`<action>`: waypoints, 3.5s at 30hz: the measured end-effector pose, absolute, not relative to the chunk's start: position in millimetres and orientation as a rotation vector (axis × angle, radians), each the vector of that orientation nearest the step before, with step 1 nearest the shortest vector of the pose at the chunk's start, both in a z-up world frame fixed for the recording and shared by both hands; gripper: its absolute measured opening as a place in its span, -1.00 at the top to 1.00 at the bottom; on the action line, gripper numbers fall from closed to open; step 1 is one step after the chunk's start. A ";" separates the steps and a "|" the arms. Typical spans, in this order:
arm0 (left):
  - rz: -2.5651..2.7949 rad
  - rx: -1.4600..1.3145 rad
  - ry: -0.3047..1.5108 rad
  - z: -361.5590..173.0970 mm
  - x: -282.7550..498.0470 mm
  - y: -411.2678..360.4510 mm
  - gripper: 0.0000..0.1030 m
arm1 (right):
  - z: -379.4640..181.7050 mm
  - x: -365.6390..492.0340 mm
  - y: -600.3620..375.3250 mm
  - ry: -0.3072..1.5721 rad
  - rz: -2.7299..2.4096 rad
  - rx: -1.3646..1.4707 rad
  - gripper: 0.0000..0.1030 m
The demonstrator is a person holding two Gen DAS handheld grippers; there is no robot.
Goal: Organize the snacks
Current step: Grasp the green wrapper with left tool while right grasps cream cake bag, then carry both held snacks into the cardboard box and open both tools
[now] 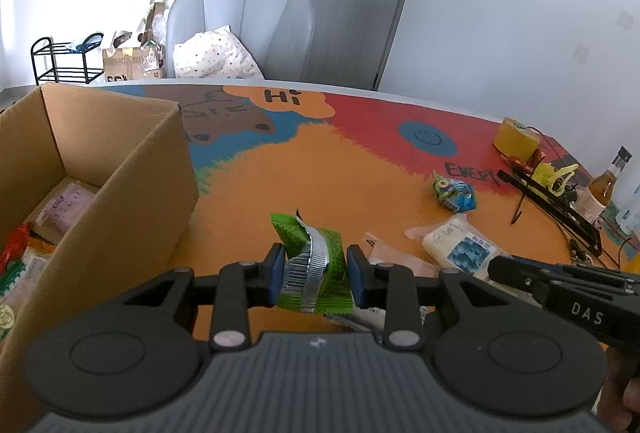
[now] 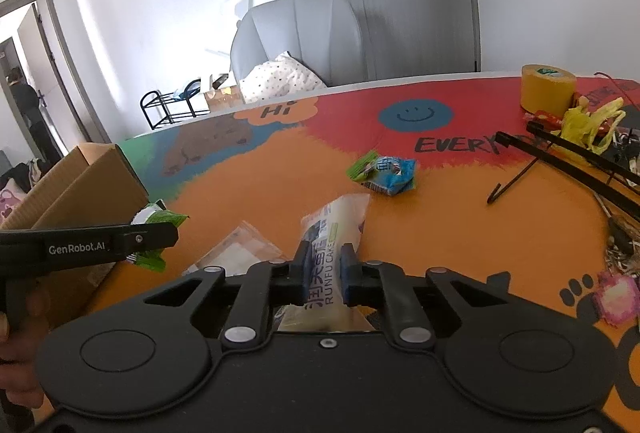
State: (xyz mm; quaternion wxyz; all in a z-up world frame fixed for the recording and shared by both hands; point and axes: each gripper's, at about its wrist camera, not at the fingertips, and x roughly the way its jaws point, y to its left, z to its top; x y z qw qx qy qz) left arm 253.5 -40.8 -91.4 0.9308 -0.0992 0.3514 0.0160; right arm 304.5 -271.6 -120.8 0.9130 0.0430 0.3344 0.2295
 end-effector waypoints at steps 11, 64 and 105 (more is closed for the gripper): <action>0.023 -0.211 0.759 -103.0 245.5 -37.6 0.38 | -128.9 293.8 -275.2 0.739 0.440 0.063 0.47; 0.067 -0.255 0.587 -38.1 204.8 23.5 0.38 | -67.4 274.4 -184.0 0.541 0.543 -0.008 0.46; 0.254 -0.356 0.554 -35.4 180.3 133.0 -0.07 | -53.5 270.7 -66.9 0.546 0.751 -0.056 0.46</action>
